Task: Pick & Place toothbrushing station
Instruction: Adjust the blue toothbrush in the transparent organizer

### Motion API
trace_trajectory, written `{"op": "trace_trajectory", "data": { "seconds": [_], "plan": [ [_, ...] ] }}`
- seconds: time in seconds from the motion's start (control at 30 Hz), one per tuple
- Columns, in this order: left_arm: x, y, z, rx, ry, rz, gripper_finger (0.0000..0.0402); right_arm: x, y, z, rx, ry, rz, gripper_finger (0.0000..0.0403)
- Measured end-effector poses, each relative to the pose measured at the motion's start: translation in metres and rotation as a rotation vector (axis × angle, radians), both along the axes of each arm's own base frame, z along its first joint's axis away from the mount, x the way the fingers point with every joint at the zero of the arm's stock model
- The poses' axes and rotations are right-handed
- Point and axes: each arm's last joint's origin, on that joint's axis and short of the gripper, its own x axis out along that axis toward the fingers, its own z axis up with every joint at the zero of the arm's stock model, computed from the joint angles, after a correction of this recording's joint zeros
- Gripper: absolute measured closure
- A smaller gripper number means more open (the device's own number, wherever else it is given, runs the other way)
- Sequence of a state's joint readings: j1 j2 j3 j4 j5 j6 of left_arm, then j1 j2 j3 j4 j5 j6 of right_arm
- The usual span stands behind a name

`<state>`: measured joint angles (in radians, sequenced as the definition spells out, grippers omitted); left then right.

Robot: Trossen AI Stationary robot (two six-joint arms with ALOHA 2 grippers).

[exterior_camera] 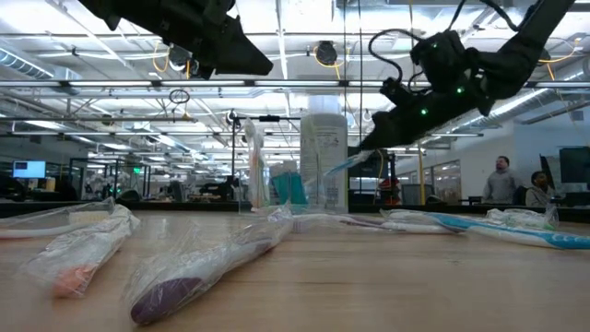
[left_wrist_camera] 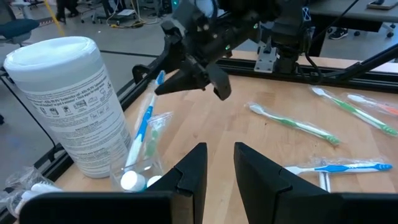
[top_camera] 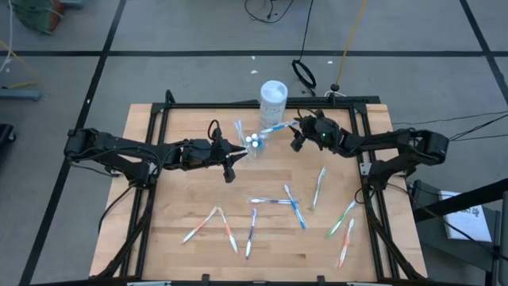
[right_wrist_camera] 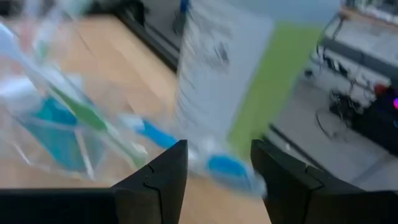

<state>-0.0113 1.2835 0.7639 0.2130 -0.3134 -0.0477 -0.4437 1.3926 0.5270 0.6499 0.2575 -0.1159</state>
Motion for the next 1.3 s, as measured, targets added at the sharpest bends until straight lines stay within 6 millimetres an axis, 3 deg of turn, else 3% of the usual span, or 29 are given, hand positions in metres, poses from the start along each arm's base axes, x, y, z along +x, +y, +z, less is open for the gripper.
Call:
{"op": "trace_trajectory", "data": {
  "seconds": [0.17,0.33,0.5,0.7,0.93,1.07,1.3],
  "plan": [
    [0.000,0.000,0.000,0.001,0.000,0.000,0.0314,0.013,0.006,0.002,-0.064,-0.100,0.047,0.0233],
    [0.000,0.000,0.000,0.000,0.000,0.001,0.0314,0.019,0.012,0.000,-0.096,-0.086,0.082,0.0252],
    [0.000,0.000,0.000,0.000,0.002,0.001,0.0314,0.019,0.024,0.032,-0.133,-0.213,0.119,0.0256],
    [0.000,0.000,-0.001,-0.002,0.009,0.001,0.0314,0.000,0.038,0.056,-0.099,-0.225,0.137,0.0233],
    [0.000,0.000,-0.001,-0.013,0.005,0.004,0.0314,-0.018,0.028,0.042,0.146,-0.119,0.014,0.0209],
    [0.000,0.000,-0.001,-0.016,0.003,0.005,0.0314,-0.020,0.019,0.033,0.197,-0.093,-0.039,0.0204],
    [0.000,0.000,-0.001,-0.016,0.004,0.005,0.0314,-0.011,0.014,0.016,0.258,-0.026,0.114,0.0190]
  ]
}}
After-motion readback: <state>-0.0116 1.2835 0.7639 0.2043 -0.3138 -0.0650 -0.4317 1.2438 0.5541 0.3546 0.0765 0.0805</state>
